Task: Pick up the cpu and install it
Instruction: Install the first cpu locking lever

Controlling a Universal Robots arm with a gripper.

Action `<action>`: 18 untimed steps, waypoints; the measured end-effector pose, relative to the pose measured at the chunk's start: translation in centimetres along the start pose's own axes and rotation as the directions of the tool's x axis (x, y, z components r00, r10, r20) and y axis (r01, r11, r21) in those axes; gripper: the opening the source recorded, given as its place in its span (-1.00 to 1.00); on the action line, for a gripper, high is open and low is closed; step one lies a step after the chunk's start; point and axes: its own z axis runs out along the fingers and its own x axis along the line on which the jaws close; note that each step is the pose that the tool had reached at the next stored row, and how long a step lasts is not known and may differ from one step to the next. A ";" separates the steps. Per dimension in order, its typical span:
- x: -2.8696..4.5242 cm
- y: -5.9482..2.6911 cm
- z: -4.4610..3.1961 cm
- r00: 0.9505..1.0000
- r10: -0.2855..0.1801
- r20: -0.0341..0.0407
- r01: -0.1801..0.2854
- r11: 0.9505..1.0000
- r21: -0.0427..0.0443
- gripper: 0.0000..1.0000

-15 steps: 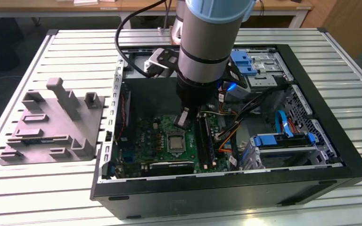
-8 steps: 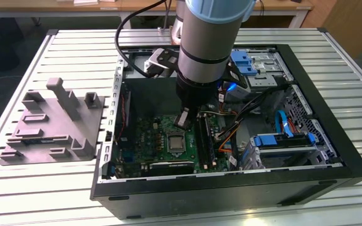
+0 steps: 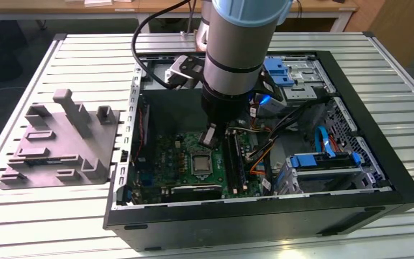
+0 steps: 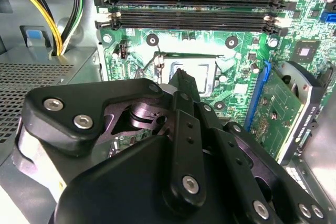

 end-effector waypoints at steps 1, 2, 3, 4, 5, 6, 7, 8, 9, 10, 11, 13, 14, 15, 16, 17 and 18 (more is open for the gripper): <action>-0.07 -0.12 -0.01 1.000 0.000 0.000 0.000 1.000 0.000 -0.79; -0.13 -0.23 -0.01 1.000 0.000 0.000 0.000 1.000 0.000 -0.79; -0.20 -0.35 0.00 1.000 0.000 0.000 0.000 1.000 0.000 -0.79; -0.35 -0.49 -0.01 1.000 0.000 0.000 0.000 1.000 0.000 -0.79; -0.53 -0.63 -0.01 1.000 0.000 0.000 0.000 1.000 0.000 -0.79; -0.74 -0.77 -0.02 1.000 0.000 0.000 0.000 1.000 0.000 -0.79; -0.94 -0.86 -0.01 1.000 0.000 0.000 0.000 1.000 0.000 -0.79; -1.09 -0.86 -0.01 1.000 0.000 0.000 0.000 1.000 0.000 -0.79; -1.21 -0.82 -0.01 1.000 0.000 0.000 0.000 1.000 0.000 -0.79; -1.31 -0.77 0.00 1.000 0.000 0.000 0.000 1.000 0.000 -0.79; -1.38 -0.75 0.00 1.000 0.000 0.000 0.000 1.000 0.000 -0.79; -1.56 -0.67 0.01 1.000 0.000 0.000 0.000 1.000 0.000 -0.79; -1.65 -0.66 0.01 1.000 0.000 0.000 0.000 1.000 0.000 -0.79; -1.76 -0.64 0.01 1.000 0.000 0.000 0.000 1.000 0.000 -0.79; -1.88 -0.61 0.01 1.000 0.000 0.000 0.000 1.000 0.000 -0.79; -2.00 -0.58 0.02 1.000 0.000 0.000 0.000 1.000 0.000 -0.79; -2.14 -0.54 0.02 1.000 0.000 0.000 0.000 1.000 0.000 -0.79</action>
